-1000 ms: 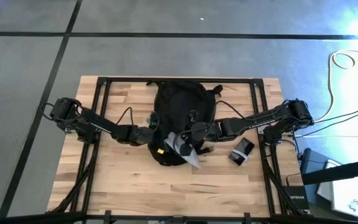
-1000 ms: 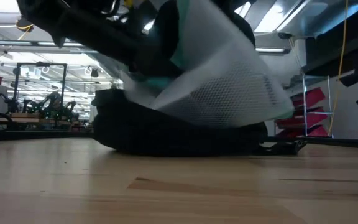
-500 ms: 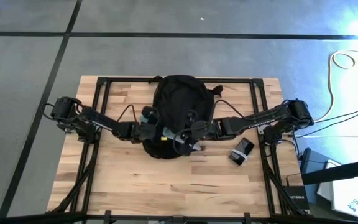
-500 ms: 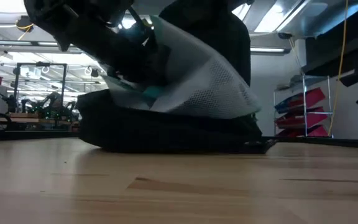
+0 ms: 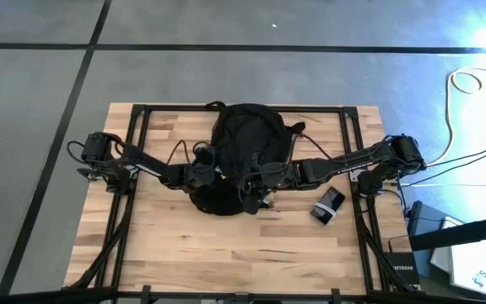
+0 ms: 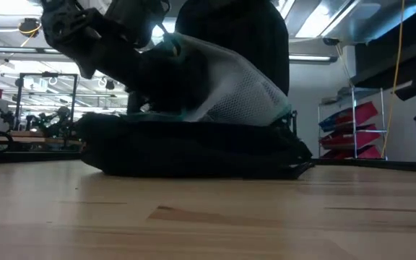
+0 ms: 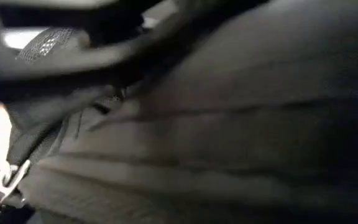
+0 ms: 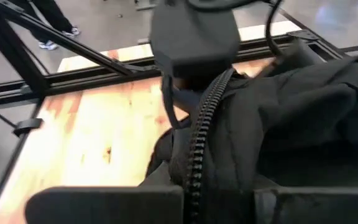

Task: Unpack backpack
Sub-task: Put the transparent zipper bag into the black backpack

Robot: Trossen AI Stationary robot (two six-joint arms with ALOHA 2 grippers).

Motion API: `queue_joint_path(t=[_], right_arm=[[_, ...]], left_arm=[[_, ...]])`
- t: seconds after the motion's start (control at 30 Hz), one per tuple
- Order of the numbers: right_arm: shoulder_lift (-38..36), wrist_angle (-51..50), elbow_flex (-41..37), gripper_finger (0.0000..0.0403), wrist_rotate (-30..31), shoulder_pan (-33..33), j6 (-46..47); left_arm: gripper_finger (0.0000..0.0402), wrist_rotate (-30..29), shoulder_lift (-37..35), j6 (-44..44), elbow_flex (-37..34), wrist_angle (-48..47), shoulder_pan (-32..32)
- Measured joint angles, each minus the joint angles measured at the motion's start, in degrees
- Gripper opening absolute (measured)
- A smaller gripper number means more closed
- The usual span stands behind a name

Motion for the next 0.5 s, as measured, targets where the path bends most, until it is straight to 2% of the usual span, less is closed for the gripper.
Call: queue_joint_path(t=[0.17,0.4,0.5], right_arm=[[-0.04,0.08,0.0,0.0003,-1.03,0.04,-0.02],[-0.04,0.23,0.0,0.0003,-1.37,0.04,-0.11],[-0.04,0.08,0.0,0.0003,-1.43,0.04,-0.5]], left_arm=[[0.0,-0.73,4.04,-1.01,1.71,5.14,0.0],[0.0,-10.22,7.09,-5.83,4.44,6.76,0.05],[0.0,-7.96,6.61,0.43,4.35,6.9,-0.33]])
